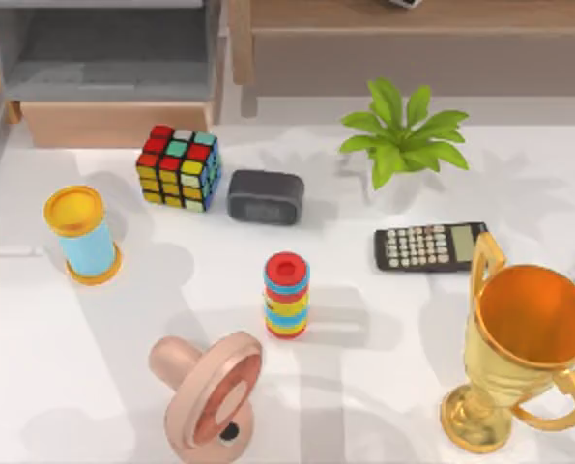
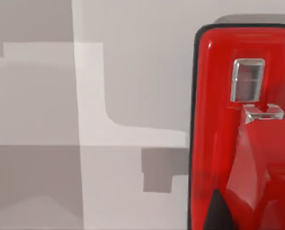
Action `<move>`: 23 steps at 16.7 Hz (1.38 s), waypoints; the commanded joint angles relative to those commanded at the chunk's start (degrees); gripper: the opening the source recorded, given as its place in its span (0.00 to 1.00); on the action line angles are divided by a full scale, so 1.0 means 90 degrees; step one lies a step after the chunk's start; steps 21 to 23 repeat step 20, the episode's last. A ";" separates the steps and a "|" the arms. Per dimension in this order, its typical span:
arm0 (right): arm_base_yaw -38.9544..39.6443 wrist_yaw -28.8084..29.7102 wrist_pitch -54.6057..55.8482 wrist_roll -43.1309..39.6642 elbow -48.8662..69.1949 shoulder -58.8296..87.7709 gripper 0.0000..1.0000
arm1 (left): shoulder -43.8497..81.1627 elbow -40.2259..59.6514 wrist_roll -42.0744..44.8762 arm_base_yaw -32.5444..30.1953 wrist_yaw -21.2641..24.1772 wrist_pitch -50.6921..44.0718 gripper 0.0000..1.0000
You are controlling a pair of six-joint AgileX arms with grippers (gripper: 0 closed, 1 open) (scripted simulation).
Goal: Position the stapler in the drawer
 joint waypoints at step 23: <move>0.0000 0.0000 0.0000 0.0000 0.0000 0.0000 1.00 | 0.0000 0.0000 0.0000 0.0000 0.0000 0.0000 1.00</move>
